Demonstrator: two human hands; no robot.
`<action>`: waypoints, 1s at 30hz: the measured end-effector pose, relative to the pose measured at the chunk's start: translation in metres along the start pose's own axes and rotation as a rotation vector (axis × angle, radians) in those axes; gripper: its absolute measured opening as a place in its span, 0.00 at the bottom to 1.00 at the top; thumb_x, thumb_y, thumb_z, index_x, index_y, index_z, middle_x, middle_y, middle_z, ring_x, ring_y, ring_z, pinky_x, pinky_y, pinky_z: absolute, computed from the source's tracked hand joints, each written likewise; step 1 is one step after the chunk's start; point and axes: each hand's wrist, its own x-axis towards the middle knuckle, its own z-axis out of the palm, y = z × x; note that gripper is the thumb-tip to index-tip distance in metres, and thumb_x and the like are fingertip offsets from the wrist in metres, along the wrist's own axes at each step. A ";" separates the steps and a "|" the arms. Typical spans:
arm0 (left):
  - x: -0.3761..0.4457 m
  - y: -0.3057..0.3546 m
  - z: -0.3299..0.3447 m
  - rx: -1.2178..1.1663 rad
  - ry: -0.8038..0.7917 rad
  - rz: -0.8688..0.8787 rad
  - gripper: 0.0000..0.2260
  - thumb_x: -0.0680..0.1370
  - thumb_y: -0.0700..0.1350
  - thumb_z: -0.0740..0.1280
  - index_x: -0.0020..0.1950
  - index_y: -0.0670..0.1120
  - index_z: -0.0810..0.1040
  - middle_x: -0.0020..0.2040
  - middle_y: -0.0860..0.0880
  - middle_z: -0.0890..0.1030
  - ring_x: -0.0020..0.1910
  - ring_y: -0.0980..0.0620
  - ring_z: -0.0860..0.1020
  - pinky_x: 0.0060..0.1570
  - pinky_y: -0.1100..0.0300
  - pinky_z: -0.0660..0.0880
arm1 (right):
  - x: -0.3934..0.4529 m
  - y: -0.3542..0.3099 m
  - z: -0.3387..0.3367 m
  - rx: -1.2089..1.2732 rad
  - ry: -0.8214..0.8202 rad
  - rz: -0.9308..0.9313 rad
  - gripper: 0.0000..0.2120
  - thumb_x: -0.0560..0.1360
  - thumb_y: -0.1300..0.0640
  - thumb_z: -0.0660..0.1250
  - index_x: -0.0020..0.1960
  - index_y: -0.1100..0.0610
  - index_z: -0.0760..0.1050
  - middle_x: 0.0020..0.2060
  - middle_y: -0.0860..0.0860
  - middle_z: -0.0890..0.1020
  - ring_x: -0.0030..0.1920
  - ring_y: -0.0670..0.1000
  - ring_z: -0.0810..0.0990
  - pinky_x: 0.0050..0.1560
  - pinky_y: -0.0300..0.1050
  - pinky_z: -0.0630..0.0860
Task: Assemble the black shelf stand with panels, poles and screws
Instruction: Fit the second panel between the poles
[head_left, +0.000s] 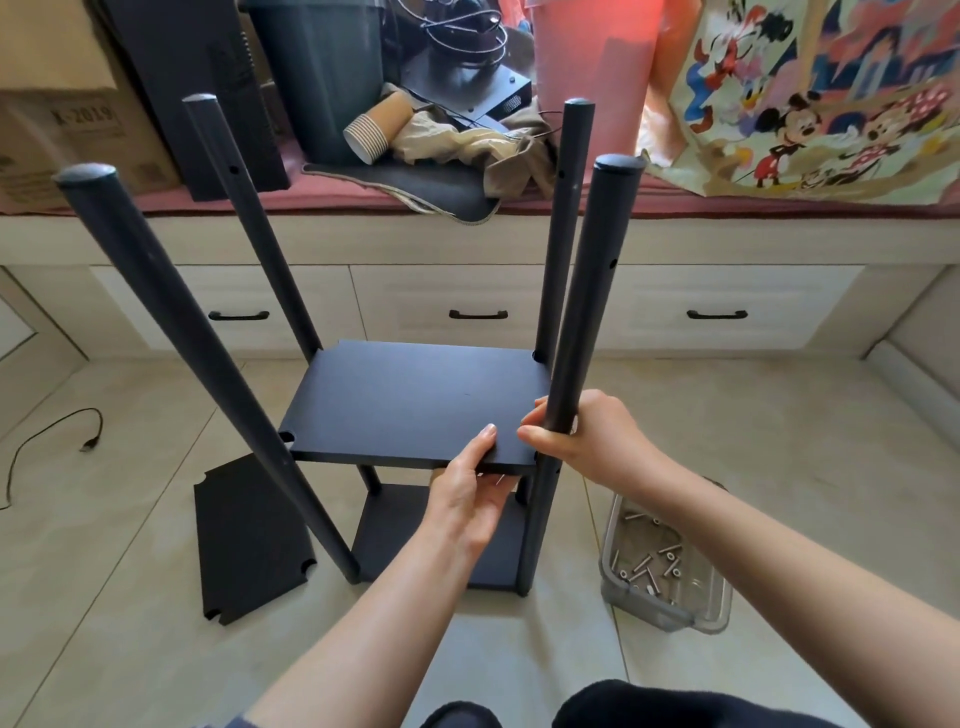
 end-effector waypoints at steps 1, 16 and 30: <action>0.000 0.001 0.000 0.006 -0.005 -0.003 0.09 0.79 0.38 0.68 0.59 0.38 0.80 0.57 0.39 0.84 0.52 0.43 0.83 0.62 0.48 0.77 | -0.001 -0.002 -0.002 -0.006 -0.011 0.003 0.09 0.72 0.48 0.74 0.50 0.52 0.84 0.47 0.46 0.84 0.52 0.46 0.81 0.51 0.40 0.75; 0.002 0.019 0.000 0.181 -0.077 0.043 0.08 0.81 0.40 0.66 0.59 0.41 0.80 0.56 0.43 0.85 0.52 0.46 0.84 0.56 0.52 0.80 | -0.007 -0.001 -0.003 0.145 0.085 -0.156 0.11 0.72 0.54 0.76 0.42 0.44 0.73 0.40 0.41 0.82 0.43 0.38 0.81 0.42 0.26 0.74; 0.007 0.017 -0.002 0.137 -0.026 0.037 0.11 0.80 0.39 0.68 0.62 0.41 0.78 0.56 0.40 0.84 0.56 0.42 0.82 0.59 0.48 0.78 | -0.009 -0.004 0.004 0.184 0.140 -0.160 0.13 0.72 0.54 0.76 0.44 0.42 0.72 0.42 0.44 0.83 0.49 0.46 0.83 0.52 0.41 0.81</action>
